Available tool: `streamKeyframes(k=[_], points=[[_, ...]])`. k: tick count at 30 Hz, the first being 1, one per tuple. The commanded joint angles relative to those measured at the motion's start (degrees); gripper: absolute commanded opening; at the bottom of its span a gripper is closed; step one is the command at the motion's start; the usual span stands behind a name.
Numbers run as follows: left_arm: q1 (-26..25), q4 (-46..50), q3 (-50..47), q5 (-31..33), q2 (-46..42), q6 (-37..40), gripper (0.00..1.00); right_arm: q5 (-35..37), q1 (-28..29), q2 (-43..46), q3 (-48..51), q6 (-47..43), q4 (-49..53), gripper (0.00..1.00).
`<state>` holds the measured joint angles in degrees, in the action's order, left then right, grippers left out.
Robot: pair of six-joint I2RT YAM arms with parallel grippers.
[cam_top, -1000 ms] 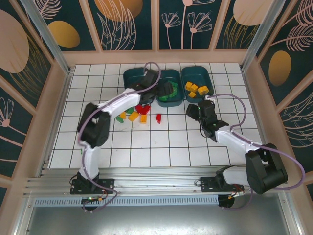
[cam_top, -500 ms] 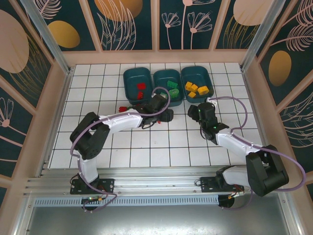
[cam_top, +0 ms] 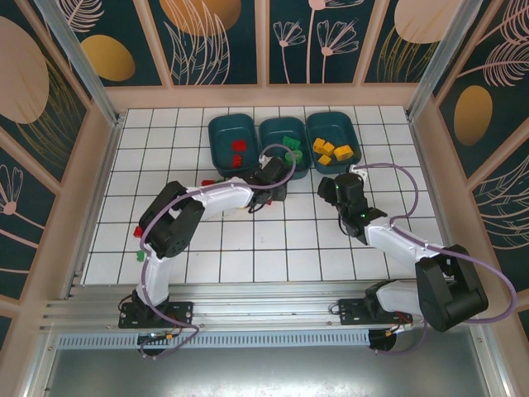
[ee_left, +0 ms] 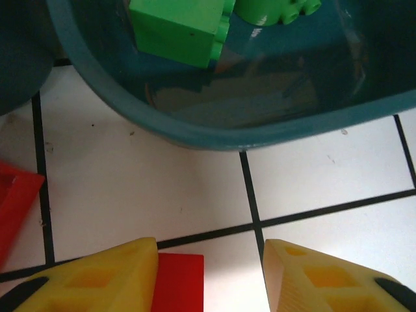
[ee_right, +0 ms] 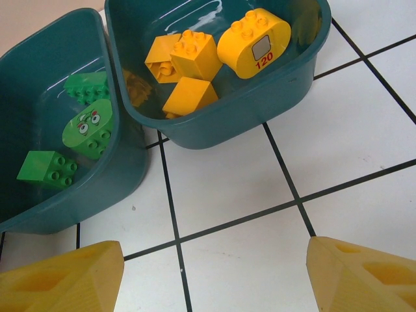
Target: Sort the legos into containers by color
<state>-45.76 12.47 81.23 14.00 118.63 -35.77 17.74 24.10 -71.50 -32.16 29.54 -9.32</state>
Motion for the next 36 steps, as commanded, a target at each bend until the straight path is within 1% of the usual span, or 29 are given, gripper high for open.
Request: streamKeyframes(k=[1,7,14,17,22,28,30,31,33,35,36], points=[[-0.34,5.13,-0.84,2.43,0.85,-1.68,0.47,1.24,0.20,1.19,0.61,0.78,-1.95,0.75],[-0.33,2.89,-4.23,0.28,-2.53,-2.24,0.49,0.55,0.16,1.31,0.50,0.78,-2.12,0.75],[-0.55,3.31,-5.51,-0.09,-6.47,-2.24,0.59,0.38,0.22,1.10,0.47,0.69,-2.10,0.75],[-0.51,3.20,-6.16,0.52,-6.03,-2.08,0.60,0.33,0.16,0.91,0.43,0.63,-2.11,0.75],[-0.60,3.51,-4.56,0.41,-2.84,-1.12,0.59,0.53,0.16,0.84,0.43,0.61,-2.11,0.75],[-0.49,4.73,-4.14,1.13,-1.61,-1.30,0.60,0.48,0.20,0.84,0.37,0.61,-2.08,0.75],[-0.60,5.69,-3.14,1.13,-0.57,-0.97,0.57,0.20,0.17,0.75,0.43,0.61,-2.19,0.75],[-0.64,5.74,-2.89,1.15,-0.29,-0.87,0.53,0.11,0.19,0.67,0.36,0.61,-2.28,0.75],[-0.64,5.40,-2.75,0.89,-0.21,-0.72,0.38,0.15,0.19,0.53,0.35,0.61,-2.19,0.75],[-0.60,5.68,-2.11,0.51,-0.37,-0.60,0.29,0.44,0.17,0.57,0.22,0.52,-1.99,0.75],[-0.68,5.97,-1.64,0.50,-0.88,-0.34,0.26,0.53,0.16,0.61,0.26,0.52,-2.06,0.75]])
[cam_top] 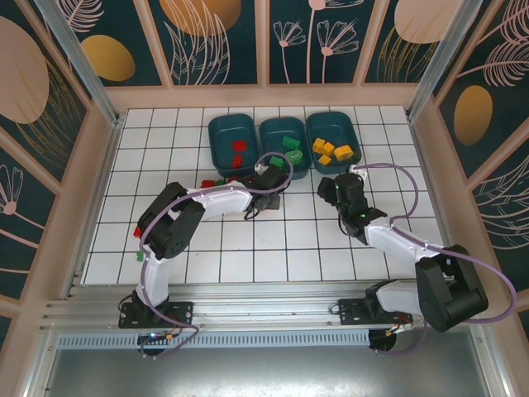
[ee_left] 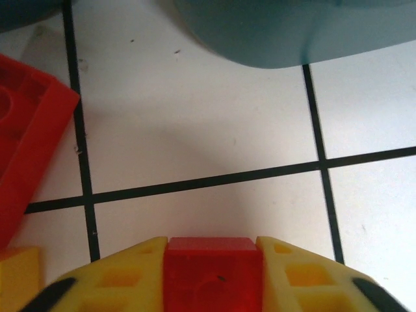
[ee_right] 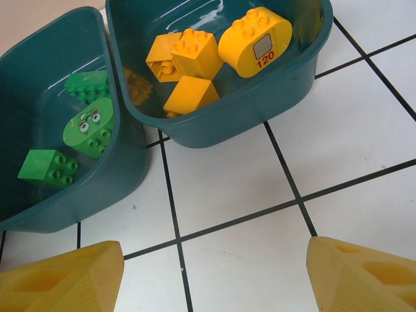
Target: Sort the legos into containers by color
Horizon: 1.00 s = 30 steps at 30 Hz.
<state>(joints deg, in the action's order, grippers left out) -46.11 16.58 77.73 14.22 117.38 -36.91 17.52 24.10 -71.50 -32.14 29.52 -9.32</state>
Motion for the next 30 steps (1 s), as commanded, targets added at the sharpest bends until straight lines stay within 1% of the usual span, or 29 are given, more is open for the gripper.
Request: streamKeyframes(k=[1,4,7,9,11,15,17,19,22,26,27,29,30], points=[[-0.33,1.88,2.04,0.45,-0.33,1.16,0.26,0.73,0.19,0.66,0.32,0.54,-2.02,0.75],[-0.31,2.14,2.66,1.43,-3.05,1.70,0.23,0.52,0.17,0.73,0.32,0.56,-2.17,0.75],[-0.11,2.76,4.24,4.60,-5.91,2.97,0.22,0.45,0.23,0.58,0.32,0.62,-2.19,0.75],[0.89,4.17,6.75,5.75,-7.04,4.04,0.21,0.24,0.18,0.49,0.32,0.63,-2.28,0.75],[3.13,4.76,8.80,4.80,-7.69,4.87,0.22,0.15,0.22,0.40,0.25,0.62,-2.28,0.75],[10.20,6.39,13.88,2.59,-5.64,6.67,0.26,0.20,0.29,0.66,0.29,0.54,-2.19,0.75],[12.43,8.18,17.39,2.90,-2.77,7.88,0.32,0.94,0.25,0.65,0.32,0.38,-2.02,0.75],[13.65,11.21,21.35,3.15,0.27,8.02,0.33,2.07,0.30,0.57,0.50,0.29,-2.01,0.75],[14.49,12.36,25.73,5.40,3.68,8.83,0.37,1.63,0.27,0.73,0.24,0.19,-1.75,0.75],[17.34,13.71,31.09,1.06,8.47,8.02,0.41,2.06,0.33,1.37,0.59,-0.03,-1.84,0.75],[17.92,14.32,32.35,0.47,9.66,7.83,0.43,2.30,0.26,1.36,0.54,-0.07,-1.71,0.75],[18.40,15.38,34.34,-0.37,10.99,7.89,0.57,2.07,0.34,1.45,0.50,-0.16,-1.66,0.75],[18.48,15.63,34.54,-0.64,10.89,8.23,0.61,1.79,0.39,1.54,0.50,-0.16,-1.75,0.75]])
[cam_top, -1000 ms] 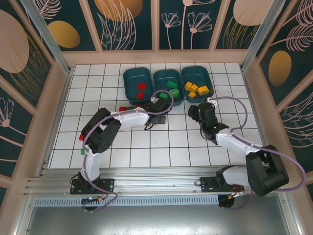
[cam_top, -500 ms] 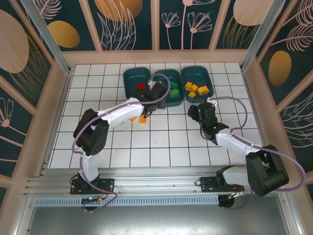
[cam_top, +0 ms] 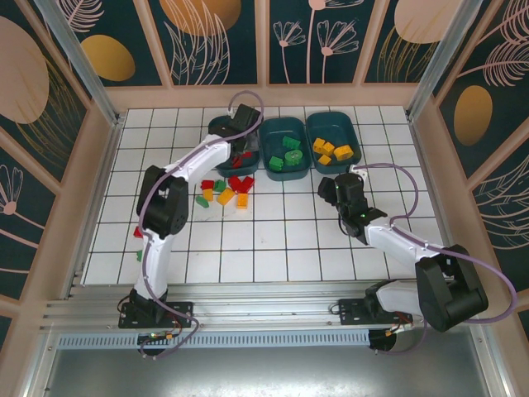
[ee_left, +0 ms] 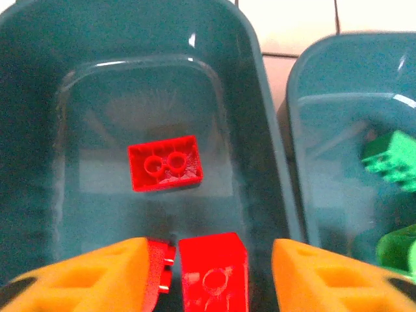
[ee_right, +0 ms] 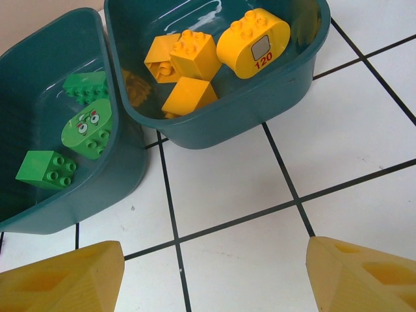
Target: Sort the legos into containers by color
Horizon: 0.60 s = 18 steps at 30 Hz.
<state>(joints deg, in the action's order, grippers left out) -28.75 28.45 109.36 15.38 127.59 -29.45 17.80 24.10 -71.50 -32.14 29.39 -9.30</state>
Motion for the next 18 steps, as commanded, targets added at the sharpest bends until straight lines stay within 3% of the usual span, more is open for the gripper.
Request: streamKeyframes(k=[1,3,6,11,15,18], points=[[1.06,3.61,2.45,-1.82,0.08,0.97,0.66,1.43,0.47,1.62,0.57,-0.11,-1.85,0.75],[1.21,2.19,-0.56,-0.66,-2.98,1.53,0.77,1.27,1.08,1.60,0.50,-0.61,-2.24,0.75],[1.16,-1.60,-8.94,1.47,-10.85,2.03,0.79,1.21,3.58,1.40,0.50,-2.27,-3.88,0.76],[2.40,-11.96,-34.56,4.40,-31.08,-2.44,0.95,-0.33,11.03,-3.34,-1.86,-4.23,-6.40,0.76],[5.32,-19.46,-55.65,-0.74,-46.56,-9.76,0.99,0.33,18.84,-10.11,-6.83,-2.87,-6.42,0.76],[6.83,-21.98,-68.07,-1.16,-56.98,-14.39,0.99,5.10,25.51,-17.74,-13.55,0.23,-2.48,0.81]])
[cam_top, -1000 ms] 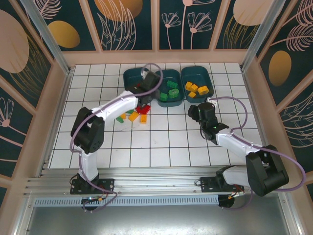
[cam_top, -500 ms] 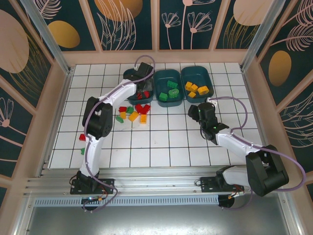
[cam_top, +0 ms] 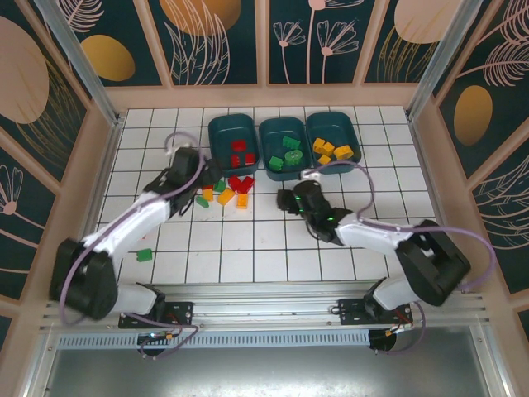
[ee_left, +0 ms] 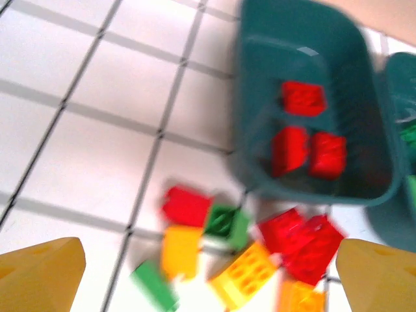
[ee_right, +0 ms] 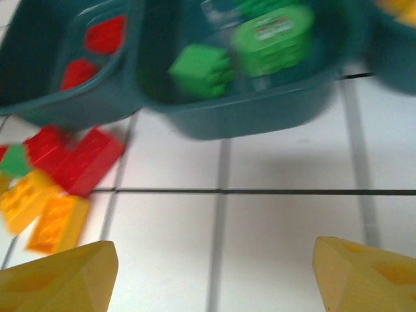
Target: Sort the legos into containers by color
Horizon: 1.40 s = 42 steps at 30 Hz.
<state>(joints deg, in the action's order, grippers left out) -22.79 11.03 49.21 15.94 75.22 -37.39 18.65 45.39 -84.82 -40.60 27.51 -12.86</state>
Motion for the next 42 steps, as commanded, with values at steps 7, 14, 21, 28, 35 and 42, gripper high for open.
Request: streamKeyframes(k=[7,14,21,28,35,42], points=[[2.48,-1.57,-24.00,-2.46,-23.18,-11.58,0.99,5.61,12.73,-21.23,-19.89,6.59,7.66,0.86],[2.44,0.46,-26.27,-4.20,-29.55,-12.54,0.98,5.58,12.92,-29.20,-27.06,8.00,11.02,0.84],[2.46,0.22,-26.19,-4.78,-29.87,-12.02,0.99,5.88,11.01,-34.48,-30.68,7.56,11.37,0.76],[2.45,0.28,-24.98,-4.31,-28.52,-10.65,0.99,6.85,9.84,-36.11,-32.19,6.22,10.49,0.65],[2.48,1.57,-20.22,-5.79,-24.72,-7.40,0.97,7.89,9.93,-32.88,-28.98,5.21,8.91,0.36],[1.79,5.50,-12.18,-6.52,-15.73,-2.23,0.78,10.69,10.34,-19.04,-20.90,2.97,7.52,0.31]])
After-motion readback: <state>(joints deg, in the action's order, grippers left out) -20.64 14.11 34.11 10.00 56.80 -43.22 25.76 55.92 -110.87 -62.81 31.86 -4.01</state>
